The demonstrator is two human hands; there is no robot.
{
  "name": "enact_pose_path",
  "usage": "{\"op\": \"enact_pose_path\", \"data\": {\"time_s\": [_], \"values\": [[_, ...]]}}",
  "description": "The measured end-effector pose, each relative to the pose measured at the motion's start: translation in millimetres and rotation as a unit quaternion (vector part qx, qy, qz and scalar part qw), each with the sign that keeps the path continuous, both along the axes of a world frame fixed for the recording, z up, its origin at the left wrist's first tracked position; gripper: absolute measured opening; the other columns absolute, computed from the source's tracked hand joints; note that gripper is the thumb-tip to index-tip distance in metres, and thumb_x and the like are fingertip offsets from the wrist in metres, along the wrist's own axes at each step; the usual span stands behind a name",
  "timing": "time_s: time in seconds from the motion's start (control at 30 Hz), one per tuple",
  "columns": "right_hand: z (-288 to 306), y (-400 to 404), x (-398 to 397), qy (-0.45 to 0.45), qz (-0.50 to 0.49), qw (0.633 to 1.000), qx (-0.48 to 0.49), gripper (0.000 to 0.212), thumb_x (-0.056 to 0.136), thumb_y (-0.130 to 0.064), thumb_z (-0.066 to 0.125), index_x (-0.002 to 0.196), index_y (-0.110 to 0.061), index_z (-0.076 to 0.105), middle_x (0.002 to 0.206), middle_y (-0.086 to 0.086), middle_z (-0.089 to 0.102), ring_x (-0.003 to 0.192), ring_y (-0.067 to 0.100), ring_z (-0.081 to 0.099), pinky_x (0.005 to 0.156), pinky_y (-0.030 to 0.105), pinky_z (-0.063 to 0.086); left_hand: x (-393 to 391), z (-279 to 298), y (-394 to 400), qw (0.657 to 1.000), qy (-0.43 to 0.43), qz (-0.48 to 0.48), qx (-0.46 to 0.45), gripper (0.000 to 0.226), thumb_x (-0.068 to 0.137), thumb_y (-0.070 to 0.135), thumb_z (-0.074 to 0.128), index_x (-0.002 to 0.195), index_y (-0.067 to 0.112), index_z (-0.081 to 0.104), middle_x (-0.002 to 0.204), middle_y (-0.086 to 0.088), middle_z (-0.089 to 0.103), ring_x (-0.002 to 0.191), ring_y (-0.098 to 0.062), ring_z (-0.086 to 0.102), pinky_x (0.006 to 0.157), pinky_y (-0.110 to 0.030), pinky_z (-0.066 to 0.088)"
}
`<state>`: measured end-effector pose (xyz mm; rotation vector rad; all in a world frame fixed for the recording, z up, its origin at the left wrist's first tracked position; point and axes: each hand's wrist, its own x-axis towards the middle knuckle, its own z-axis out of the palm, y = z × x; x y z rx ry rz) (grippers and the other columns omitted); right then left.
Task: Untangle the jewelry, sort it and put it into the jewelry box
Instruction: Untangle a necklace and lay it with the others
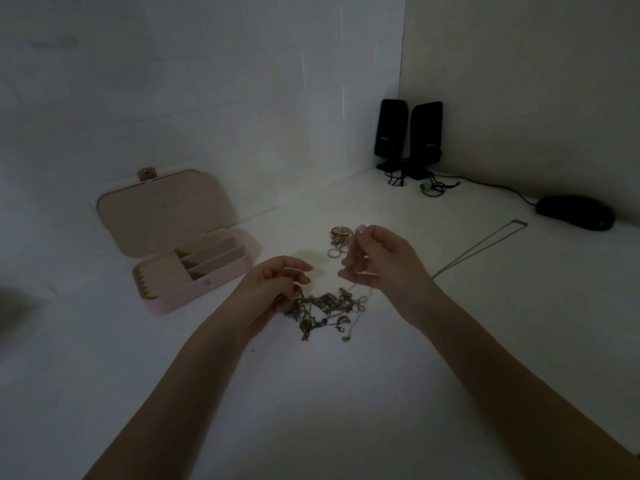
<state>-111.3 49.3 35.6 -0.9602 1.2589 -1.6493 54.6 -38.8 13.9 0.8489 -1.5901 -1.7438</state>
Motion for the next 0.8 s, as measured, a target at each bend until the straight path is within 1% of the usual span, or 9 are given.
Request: {"op": "enact_pose_path", "data": {"time_s": [0.07, 0.2, 0.3, 0.37, 0.43, 0.5, 0.57, 0.67, 0.8], "values": [[-1, 1, -2, 0.043, -0.003, 0.999, 0.017, 0.031, 0.097, -0.029, 0.049, 0.076, -0.012, 0.065, 0.069, 0.000, 0.066, 0.064, 0.013, 0.064, 0.077, 0.035, 0.058, -1, -1, 3, 0.997, -0.039, -0.014, -0.057, 0.032, 0.060, -0.004, 0.051, 0.082, 0.011, 0.068, 0.072, 0.001, 0.066, 0.057, -0.011, 0.051, 0.044, -0.017, 0.036], [-7, 1, 2, 0.196, -0.022, 0.980, -0.008, 0.025, 0.093, -0.032, 0.055, 0.079, -0.022, 0.073, 0.084, -0.005, 0.073, 0.079, 0.010, 0.066, 0.078, 0.026, 0.054, -8, -6, 13, 0.962, -0.135, 0.022, -0.237, 0.026, 0.074, -0.001, 0.067, 0.082, 0.023, 0.066, 0.085, 0.007, 0.062, 0.078, -0.013, 0.058, 0.066, -0.021, 0.048], [-12, -1, 3, 0.352, -0.069, 0.930, -0.086, 0.018, 0.091, -0.025, 0.061, 0.082, -0.020, 0.075, 0.078, -0.010, 0.069, 0.078, 0.008, 0.063, 0.071, 0.019, 0.048, -13, -13, 21, 0.922, -0.141, 0.019, -0.360, 0.032, 0.067, 0.024, 0.069, 0.093, 0.038, 0.058, 0.110, 0.007, 0.048, 0.104, 0.003, 0.045, 0.088, -0.006, 0.036], [-13, -2, 4, 0.410, -0.074, 0.901, -0.123, 0.017, 0.090, -0.022, 0.061, 0.086, -0.015, 0.076, 0.078, -0.007, 0.068, 0.077, 0.008, 0.061, 0.066, 0.018, 0.047, -17, -18, 24, 0.908, -0.130, -0.002, -0.398, 0.028, 0.066, 0.040, 0.065, 0.093, 0.040, 0.058, 0.114, 0.009, 0.047, 0.108, 0.012, 0.041, 0.090, 0.001, 0.028], [-11, -1, 5, 0.401, -0.074, 0.905, -0.121, 0.015, 0.090, -0.018, 0.062, 0.089, -0.013, 0.076, 0.076, -0.007, 0.066, 0.075, 0.002, 0.059, 0.063, 0.010, 0.042, -19, -18, 26, 0.897, -0.123, 0.005, -0.425, 0.015, 0.072, 0.044, 0.059, 0.082, 0.034, 0.065, 0.112, 0.012, 0.052, 0.103, 0.014, 0.044, 0.088, 0.002, 0.026], [-8, 0, 3, 0.362, -0.103, 0.920, -0.109, 0.013, 0.089, -0.015, 0.062, 0.086, -0.011, 0.075, 0.068, -0.011, 0.061, 0.067, -0.003, 0.056, 0.060, 0.006, 0.039, -19, -17, 24, 0.889, -0.149, 0.047, -0.430, 0.021, 0.079, 0.043, 0.057, 0.075, 0.028, 0.070, 0.111, 0.008, 0.057, 0.105, 0.004, 0.046, 0.089, -0.003, 0.027], [-6, 1, 0, 0.278, -0.132, 0.946, -0.101, 0.013, 0.089, -0.012, 0.062, 0.079, -0.013, 0.072, 0.063, -0.009, 0.062, 0.059, 0.001, 0.056, 0.058, 0.015, 0.047, -15, -18, 20, 0.871, -0.184, 0.091, -0.447, 0.029, 0.083, 0.042, 0.054, 0.075, 0.021, 0.072, 0.102, 0.006, 0.058, 0.101, -0.008, 0.052, 0.088, -0.019, 0.032], [-4, 1, -5, 0.204, -0.171, 0.958, -0.108, 0.012, 0.088, -0.010, 0.063, 0.081, -0.016, 0.069, 0.066, -0.009, 0.066, 0.060, 0.014, 0.060, 0.059, 0.031, 0.055, -8, -16, 21, 0.837, -0.230, 0.113, -0.484, 0.021, 0.090, 0.029, 0.058, 0.077, 0.015, 0.066, 0.087, 0.002, 0.048, 0.068, -0.013, 0.051, 0.067, -0.026, 0.036], [0, 1, -11, 0.170, -0.182, 0.962, -0.113, 0.009, 0.089, -0.007, 0.062, 0.091, -0.012, 0.069, 0.071, -0.008, 0.067, 0.063, 0.009, 0.062, 0.056, 0.024, 0.053, -9, -7, 37, 0.755, -0.360, 0.112, -0.537, 0.029, 0.092, 0.037, 0.049, 0.077, 0.019, 0.065, 0.071, 0.005, 0.057, 0.063, -0.017, 0.055, 0.054, -0.025, 0.040]]}}
